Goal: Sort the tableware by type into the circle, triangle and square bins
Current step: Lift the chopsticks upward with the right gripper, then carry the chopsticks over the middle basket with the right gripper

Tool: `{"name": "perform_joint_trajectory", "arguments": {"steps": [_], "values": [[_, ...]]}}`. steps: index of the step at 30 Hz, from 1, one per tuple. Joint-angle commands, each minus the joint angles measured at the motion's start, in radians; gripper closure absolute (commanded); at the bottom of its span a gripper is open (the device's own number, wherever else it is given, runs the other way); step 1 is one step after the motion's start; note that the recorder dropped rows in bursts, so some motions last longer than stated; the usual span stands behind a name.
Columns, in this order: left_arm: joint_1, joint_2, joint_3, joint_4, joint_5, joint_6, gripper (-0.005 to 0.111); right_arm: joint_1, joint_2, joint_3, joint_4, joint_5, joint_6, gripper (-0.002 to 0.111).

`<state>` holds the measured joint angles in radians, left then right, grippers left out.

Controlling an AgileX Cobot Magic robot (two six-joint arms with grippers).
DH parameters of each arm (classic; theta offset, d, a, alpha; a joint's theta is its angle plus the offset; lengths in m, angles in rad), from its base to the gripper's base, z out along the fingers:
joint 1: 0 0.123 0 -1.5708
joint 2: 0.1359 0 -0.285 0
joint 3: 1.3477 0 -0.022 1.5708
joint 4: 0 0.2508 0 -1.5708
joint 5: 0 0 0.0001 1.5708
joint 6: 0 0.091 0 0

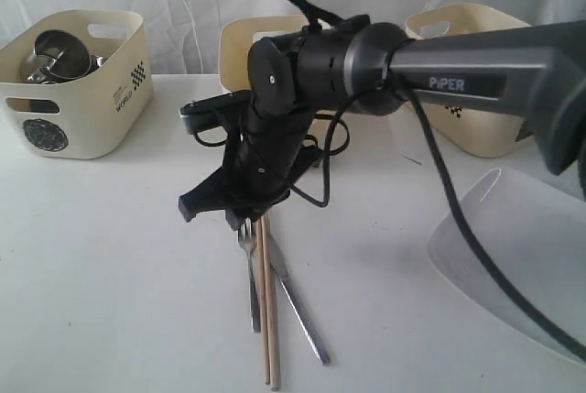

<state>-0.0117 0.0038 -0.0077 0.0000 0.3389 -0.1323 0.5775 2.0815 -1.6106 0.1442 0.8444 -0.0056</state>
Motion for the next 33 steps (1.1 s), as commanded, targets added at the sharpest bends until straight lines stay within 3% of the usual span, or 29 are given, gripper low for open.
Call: {"name": "perform_joint_trajectory", "arguments": {"steps": [1,7,20,23,29,33], "values": [[-0.004,-0.004,0.008,-0.010,0.028,0.002,0.106,0.008,0.050,-0.003,-0.006,-0.041,-0.082,0.072],[-0.004,-0.004,0.008,-0.010,0.028,0.002,0.106,0.008,0.106,-0.003,-0.020,-0.037,-0.096,0.052],[-0.004,-0.004,0.008,-0.010,0.028,0.002,0.106,0.008,0.159,-0.004,-0.055,-0.035,-0.057,0.052],[-0.004,-0.004,0.008,-0.010,0.028,0.002,0.106,0.008,0.174,-0.004,-0.055,-0.035,-0.026,0.065],[-0.004,-0.004,0.008,-0.010,0.028,0.002,0.106,0.008,0.178,-0.004,-0.055,-0.047,-0.008,0.107],[-0.004,-0.004,0.008,-0.010,0.028,0.002,0.106,0.008,0.178,-0.006,-0.055,-0.053,-0.008,0.108]]}}
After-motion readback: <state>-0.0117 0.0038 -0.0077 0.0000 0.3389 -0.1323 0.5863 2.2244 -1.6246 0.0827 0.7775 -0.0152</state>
